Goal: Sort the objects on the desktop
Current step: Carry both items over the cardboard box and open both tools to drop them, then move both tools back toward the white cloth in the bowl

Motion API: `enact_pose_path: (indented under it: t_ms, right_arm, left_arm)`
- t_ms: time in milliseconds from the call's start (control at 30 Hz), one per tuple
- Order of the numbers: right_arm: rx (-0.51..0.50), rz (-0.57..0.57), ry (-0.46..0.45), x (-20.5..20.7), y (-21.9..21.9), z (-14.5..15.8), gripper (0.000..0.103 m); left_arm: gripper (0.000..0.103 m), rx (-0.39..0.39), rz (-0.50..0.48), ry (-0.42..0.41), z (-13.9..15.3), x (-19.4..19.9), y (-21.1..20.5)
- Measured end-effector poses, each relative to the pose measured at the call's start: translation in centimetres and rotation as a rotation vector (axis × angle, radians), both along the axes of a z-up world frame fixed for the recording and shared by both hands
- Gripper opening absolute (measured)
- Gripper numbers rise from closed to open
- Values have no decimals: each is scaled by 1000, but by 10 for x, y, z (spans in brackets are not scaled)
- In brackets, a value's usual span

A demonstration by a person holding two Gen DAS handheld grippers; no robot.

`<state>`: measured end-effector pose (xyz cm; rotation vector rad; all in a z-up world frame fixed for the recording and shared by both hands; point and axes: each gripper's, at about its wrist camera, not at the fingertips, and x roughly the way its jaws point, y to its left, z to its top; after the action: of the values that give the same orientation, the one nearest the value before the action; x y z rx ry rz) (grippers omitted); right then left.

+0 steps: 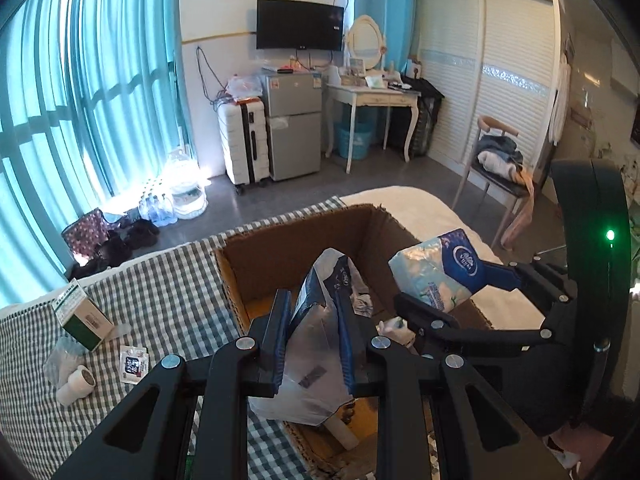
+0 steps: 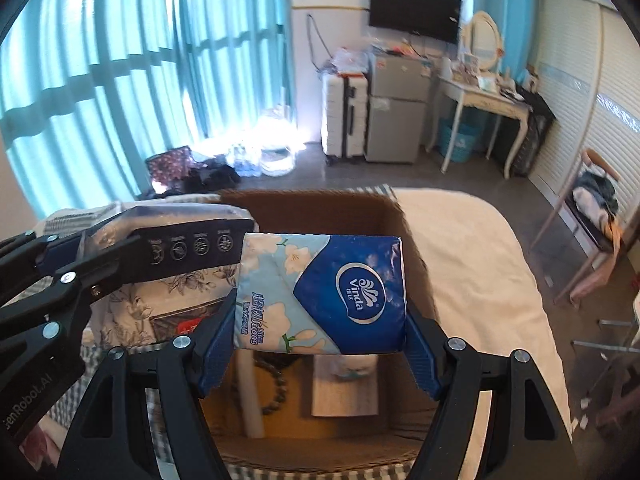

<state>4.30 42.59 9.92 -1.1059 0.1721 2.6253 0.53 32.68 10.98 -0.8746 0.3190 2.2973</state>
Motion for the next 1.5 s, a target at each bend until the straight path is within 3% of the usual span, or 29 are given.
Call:
enact_pose_path:
  t_ms: [133, 200, 233, 300, 333, 367, 633, 833, 1167, 1500]
  right_arm:
    - [-8, -25, -23, 3, 13, -14, 73]
    - [-15, -35, -28, 5, 16, -19, 74]
    - [-23, -38, -30, 5, 17, -21, 74]
    - [-32, -51, -48, 4, 21, -25, 85]
    - [-19, -70, -59, 3, 22, -27, 86]
    - [-8, -76, -63, 4, 23, -27, 87]
    - [4, -67, -37, 13, 17, -20, 87]
    - [-7, -8, -5, 13, -5, -10, 87]
    - [0, 193, 12, -2, -90, -2, 87]
    - [-49, 362, -5, -34, -180, -16, 87]
  left_arm:
    - [22, -42, -20, -21, -18, 3, 6]
    - [29, -64, -15, -14, -24, 5, 8]
    - [37, -65, -23, -18, -25, 6, 8]
    - [61, -71, -21, -21, -26, 6, 6]
    - [78, -79, -15, -17, -26, 6, 4]
    - [86, -77, -10, -8, -26, 7, 3]
    - [93, -81, 55, 7, -19, 10, -26]
    - [97, -73, 185, -7, -15, 4, -82]
    - [99, -115, 423, 21, -15, -10, -207]
    - [100, -143, 612, -28, -59, -20, -319]
